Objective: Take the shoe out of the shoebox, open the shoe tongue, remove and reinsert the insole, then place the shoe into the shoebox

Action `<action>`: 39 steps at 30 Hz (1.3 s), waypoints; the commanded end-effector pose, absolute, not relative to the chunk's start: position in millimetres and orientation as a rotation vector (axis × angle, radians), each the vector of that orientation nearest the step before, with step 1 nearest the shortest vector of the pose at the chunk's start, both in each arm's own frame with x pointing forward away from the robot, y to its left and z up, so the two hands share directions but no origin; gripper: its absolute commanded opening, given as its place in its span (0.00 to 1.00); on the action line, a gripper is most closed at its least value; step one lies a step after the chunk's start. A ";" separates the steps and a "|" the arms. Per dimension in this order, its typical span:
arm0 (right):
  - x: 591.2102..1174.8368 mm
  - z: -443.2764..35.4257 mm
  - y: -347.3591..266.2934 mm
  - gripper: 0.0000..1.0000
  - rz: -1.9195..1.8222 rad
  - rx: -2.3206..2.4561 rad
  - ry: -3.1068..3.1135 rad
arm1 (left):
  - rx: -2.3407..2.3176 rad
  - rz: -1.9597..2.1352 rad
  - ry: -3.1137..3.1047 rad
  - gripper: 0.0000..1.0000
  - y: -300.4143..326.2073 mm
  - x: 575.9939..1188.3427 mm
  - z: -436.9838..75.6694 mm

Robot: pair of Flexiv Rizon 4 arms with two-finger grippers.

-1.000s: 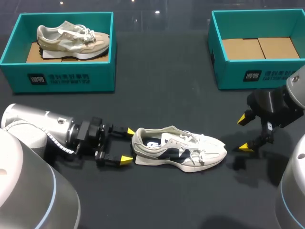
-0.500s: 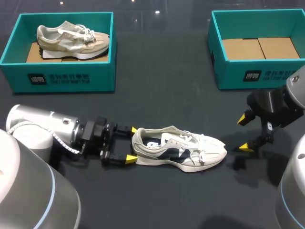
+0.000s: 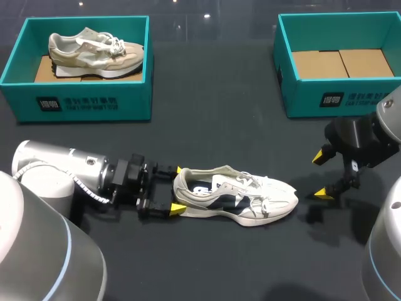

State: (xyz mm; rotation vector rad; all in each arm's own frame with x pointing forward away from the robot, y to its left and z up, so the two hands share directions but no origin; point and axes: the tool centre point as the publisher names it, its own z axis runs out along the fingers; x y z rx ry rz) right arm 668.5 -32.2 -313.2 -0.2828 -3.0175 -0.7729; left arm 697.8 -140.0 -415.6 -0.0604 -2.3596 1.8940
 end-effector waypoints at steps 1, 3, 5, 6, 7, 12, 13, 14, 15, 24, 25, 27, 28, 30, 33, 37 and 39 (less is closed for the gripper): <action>666.5 -312.9 -32.1 1.00 -0.769 -0.285 -3.022 | -0.056 1.900 -2.361 1.00 -145.8 696.8 -418.0; 666.5 -312.9 -32.1 1.00 -0.769 -0.285 -3.022 | -0.055 1.900 -2.362 1.00 -147.5 697.5 -418.4; 666.5 -312.9 -32.1 1.00 -0.769 -0.285 -3.022 | -0.052 1.899 -2.362 1.00 -148.9 698.4 -418.9; 666.5 -312.9 -32.1 1.00 -0.769 -0.285 -3.022 | -0.051 1.899 -2.361 1.00 -149.6 698.7 -419.0; 666.5 -312.9 -32.1 1.00 -0.769 -0.285 -3.022 | -0.049 1.899 -2.360 1.00 -150.5 699.0 -419.2; 666.5 -312.9 -32.1 1.00 -0.769 -0.285 -3.022 | -0.040 1.897 -2.362 1.00 -155.4 700.7 -421.2; 666.5 -312.9 -32.1 1.00 -0.769 -0.285 -3.022 | -0.037 1.896 -2.361 1.00 -156.2 701.1 -421.8; 666.5 -312.9 -32.1 1.00 -0.769 -0.285 -3.022 | -0.036 1.895 -2.360 1.00 -157.0 701.2 -422.3; 666.5 -312.9 -32.1 1.00 -0.769 -0.285 -3.022 | -0.035 1.894 -2.359 1.00 -157.8 701.2 -422.8; 666.5 -312.9 -32.1 1.00 -0.769 -0.285 -3.022 | -0.072 1.887 -2.342 1.00 -163.1 694.6 -421.6; 666.5 -312.9 -32.1 1.00 -0.769 -0.285 -3.022 | -0.075 1.887 -2.340 1.00 -163.5 693.8 -421.2; 666.5 -312.9 -32.1 1.00 -0.769 -0.285 -3.022 | -0.078 1.889 -2.339 1.00 -164.6 692.5 -421.0; 666.5 -312.9 -32.1 1.00 -0.769 -0.285 -3.022 | -0.078 1.889 -2.339 1.00 -165.6 692.5 -421.5; 666.5 -312.9 -32.1 1.00 -0.769 -0.285 -3.022 | -0.076 1.887 -2.338 1.00 -167.8 693.6 -423.1; 666.5 -312.9 -32.1 1.00 -0.769 -0.285 -3.022 | -0.072 1.884 -2.337 1.00 -169.9 694.7 -424.8; 666.5 -312.9 -32.1 1.00 -0.769 -0.285 -3.022 | -0.070 1.887 -2.332 1.00 -172.4 693.8 -424.3; 666.5 -312.9 -32.1 1.00 -0.769 -0.285 -3.022 | -0.074 1.888 -2.331 1.00 -173.5 692.9 -423.5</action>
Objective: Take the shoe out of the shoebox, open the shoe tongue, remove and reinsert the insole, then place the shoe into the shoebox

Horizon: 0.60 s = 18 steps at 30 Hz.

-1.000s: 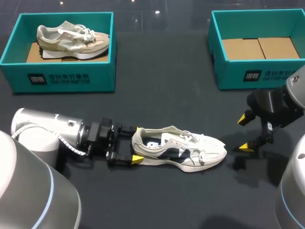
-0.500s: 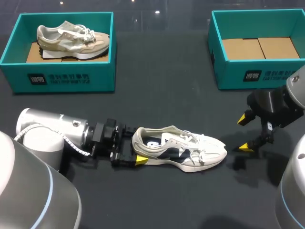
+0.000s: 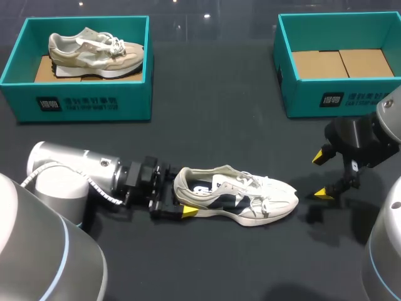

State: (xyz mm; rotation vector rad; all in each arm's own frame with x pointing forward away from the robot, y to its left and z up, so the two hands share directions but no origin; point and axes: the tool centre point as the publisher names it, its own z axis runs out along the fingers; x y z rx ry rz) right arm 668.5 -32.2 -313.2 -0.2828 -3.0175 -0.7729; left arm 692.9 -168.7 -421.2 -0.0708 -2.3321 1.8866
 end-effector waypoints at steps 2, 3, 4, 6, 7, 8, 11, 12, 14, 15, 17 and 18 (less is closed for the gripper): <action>666.5 -312.9 -32.1 1.00 -0.769 -0.285 -3.022 | -0.075 1.889 -2.332 0.93 -174.1 692.6 -423.3; 666.5 -312.9 -32.1 1.00 -0.769 -0.285 -3.022 | -0.076 1.889 -2.333 0.26 -174.5 692.2 -423.1; 666.5 -312.9 -32.1 1.00 -0.769 -0.285 -3.022 | -0.078 1.889 -2.335 0.00 -174.9 691.3 -423.0; 666.5 -312.9 -32.1 1.00 -0.769 -0.285 -3.022 | -0.083 1.888 -2.340 0.00 -175.2 690.0 -422.7; 666.5 -312.9 -32.1 1.00 -0.769 -0.285 -3.022 | -0.084 1.888 -2.340 0.00 -175.1 689.5 -422.4; 666.5 -312.9 -32.1 1.00 -0.769 -0.285 -3.022 | -0.084 1.888 -2.341 0.00 -175.0 688.9 -422.0; 666.5 -312.9 -32.1 1.00 -0.769 -0.285 -3.022 | -0.067 1.885 -2.355 0.00 -174.1 686.5 -420.8; 666.5 -312.9 -32.1 1.00 -0.769 -0.285 -3.022 | -0.063 1.885 -2.361 0.00 -173.9 685.1 -420.5; 666.5 -312.9 -32.1 1.00 -0.769 -0.285 -3.022 | -0.034 1.890 -2.372 0.00 -173.3 682.9 -420.2; 666.5 -312.9 -32.1 1.00 -0.769 -0.285 -3.022 | -0.028 1.892 -2.387 0.00 -173.0 681.7 -420.1; 666.5 -312.9 -32.1 1.00 -0.769 -0.285 -3.022 | -0.001 1.903 -2.380 0.00 -172.7 680.4 -420.5; 666.5 -312.9 -32.1 1.00 -0.769 -0.285 -3.022 | 0.006 1.905 -2.379 0.00 -171.9 680.5 -421.0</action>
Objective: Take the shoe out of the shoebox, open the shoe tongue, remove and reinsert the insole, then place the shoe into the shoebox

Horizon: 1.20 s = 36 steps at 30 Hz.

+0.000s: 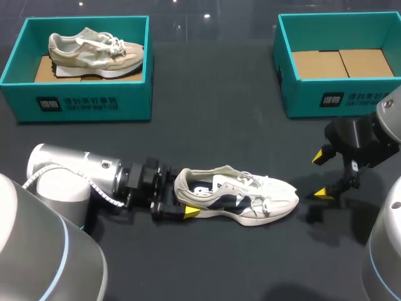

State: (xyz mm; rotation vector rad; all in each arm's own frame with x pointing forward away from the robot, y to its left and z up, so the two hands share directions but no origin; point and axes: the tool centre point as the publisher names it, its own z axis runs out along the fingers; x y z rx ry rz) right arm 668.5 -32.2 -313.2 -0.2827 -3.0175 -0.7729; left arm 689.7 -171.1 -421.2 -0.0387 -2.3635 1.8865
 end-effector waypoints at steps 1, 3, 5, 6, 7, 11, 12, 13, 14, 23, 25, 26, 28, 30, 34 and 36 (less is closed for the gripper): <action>666.5 -312.9 -32.1 1.00 -0.769 -0.285 -3.022 | 0.005 1.905 -2.377 0.00 -171.4 680.6 -421.3; 666.5 -312.9 -32.1 1.00 -0.769 -0.285 -3.022 | 0.028 1.913 -2.375 0.00 -170.4 680.2 -421.8; 666.5 -312.9 -32.1 1.00 -0.769 -0.285 -3.022 | 0.026 1.914 -2.374 0.00 -169.4 679.6 -422.0; 666.5 -312.9 -32.1 1.00 -0.769 -0.285 -3.022 | 0.025 1.914 -2.375 0.00 -169.1 679.6 -422.0; 666.5 -312.9 -32.1 1.00 -0.769 -0.285 -3.022 | 0.025 1.914 -2.376 0.00 -168.3 679.9 -421.9; 666.5 -312.9 -32.1 1.00 -0.769 -0.285 -3.022 | 0.020 1.916 -2.384 0.00 -165.2 683.1 -421.1; 666.5 -312.9 -32.1 1.00 -0.769 -0.285 -3.022 | 0.013 1.911 -2.389 0.00 -164.9 684.2 -421.2; 666.5 -312.9 -32.1 1.00 -0.769 -0.285 -3.022 | 0.011 1.910 -2.390 0.00 -164.6 685.1 -421.4; 666.5 -312.9 -32.1 1.00 -0.769 -0.285 -3.022 | 0.007 1.904 -2.388 0.00 -164.3 686.3 -421.6; 666.5 -312.9 -32.1 1.00 -0.769 -0.285 -3.022 | 0.007 1.904 -2.388 0.00 -164.3 686.3 -421.6; 666.5 -312.9 -32.1 1.00 -0.769 -0.285 -3.022 | 0.007 1.904 -2.388 0.00 -164.3 686.3 -421.6; 666.5 -312.9 -32.1 1.00 -0.769 -0.285 -3.022 | 0.007 1.904 -2.388 0.00 -164.3 686.3 -421.6; 666.5 -312.9 -32.1 1.00 -0.769 -0.285 -3.022 | 0.007 1.904 -2.388 0.00 -164.3 686.3 -421.6; 666.5 -312.9 -32.1 1.00 -0.769 -0.285 -3.022 | 0.007 1.904 -2.388 0.00 -164.3 686.3 -421.6; 666.5 -312.9 -32.1 1.00 -0.769 -0.285 -3.022 | 0.007 1.904 -2.388 0.00 -164.3 686.3 -421.6; 666.5 -312.9 -32.1 1.00 -0.769 -0.285 -3.022 | 0.007 1.904 -2.388 0.00 -164.3 686.3 -421.6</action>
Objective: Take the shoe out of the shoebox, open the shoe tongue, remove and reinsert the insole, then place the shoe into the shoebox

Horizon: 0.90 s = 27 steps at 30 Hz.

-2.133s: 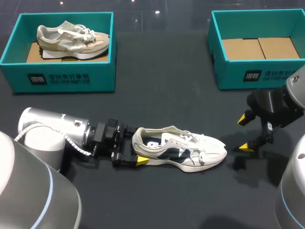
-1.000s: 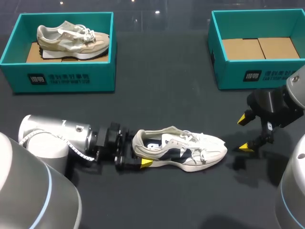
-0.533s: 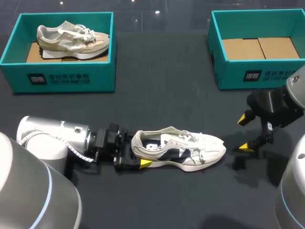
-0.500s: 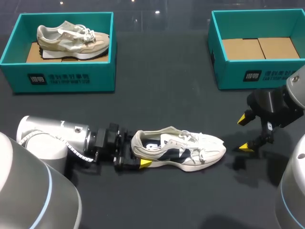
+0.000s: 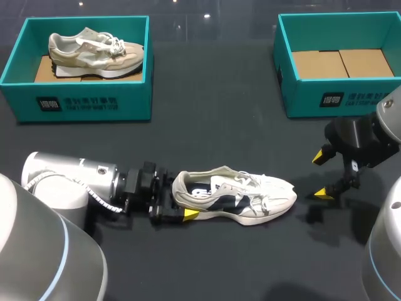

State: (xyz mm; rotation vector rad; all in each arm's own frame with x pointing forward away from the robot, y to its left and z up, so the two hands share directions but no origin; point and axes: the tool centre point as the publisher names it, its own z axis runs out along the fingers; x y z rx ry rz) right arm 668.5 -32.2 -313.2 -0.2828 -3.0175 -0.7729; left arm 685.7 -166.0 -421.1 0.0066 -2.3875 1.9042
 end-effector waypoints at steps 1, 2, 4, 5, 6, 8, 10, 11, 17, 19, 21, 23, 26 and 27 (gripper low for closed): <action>666.5 -312.9 -32.1 1.00 -0.769 -0.285 -3.022 | 0.007 1.904 -2.388 0.00 -164.3 686.3 -421.6; 666.5 -312.9 -32.1 1.00 -0.769 -0.285 -3.022 | 0.007 1.904 -2.388 0.00 -164.3 686.3 -421.6; 666.5 -312.9 -32.1 1.00 -0.769 -0.285 -3.022 | 0.007 1.904 -2.388 0.00 -164.3 686.3 -421.6; 666.5 -312.9 -32.1 1.00 -0.769 -0.285 -3.022 | 0.007 1.904 -2.388 0.00 -164.3 686.3 -421.6; 666.5 -312.9 -32.1 1.00 -0.769 -0.285 -3.022 | 0.007 1.904 -2.388 0.00 -164.3 686.3 -421.6; 666.5 -312.9 -32.1 1.00 -0.769 -0.285 -3.022 | 0.007 1.904 -2.388 0.00 -164.3 686.3 -421.6; 671.9 -304.1 -21.9 1.00 -0.727 -0.462 -2.974 | 0.007 1.904 -2.388 0.00 -164.3 686.3 -421.6; 673.9 -300.2 -15.3 1.00 -0.668 -0.575 -2.944 | 0.007 1.904 -2.388 0.00 -164.3 686.3 -421.6; 669.9 -266.7 31.7 1.00 -0.339 -1.132 -2.845 | 0.007 1.904 -2.388 0.00 -164.3 686.3 -421.6; 666.8 -256.2 45.8 1.00 -0.214 -1.396 -2.723 | 0.007 1.904 -2.388 0.00 -164.3 686.3 -421.6; 663.6 -249.8 54.2 1.00 -0.150 -1.453 -2.727 | 0.007 1.904 -2.388 0.00 -164.3 686.3 -421.6; 663.6 -249.8 54.2 1.00 -0.150 -1.453 -2.727 | 0.007 1.904 -2.388 0.00 -164.3 686.3 -421.6; 663.6 -249.8 54.2 1.00 -0.150 -1.453 -2.727 | 0.007 1.904 -2.388 0.00 -164.3 686.3 -421.6; 663.6 -249.8 54.2 1.00 -0.150 -1.453 -2.727 | 0.007 1.904 -2.388 0.00 -164.3 686.3 -421.6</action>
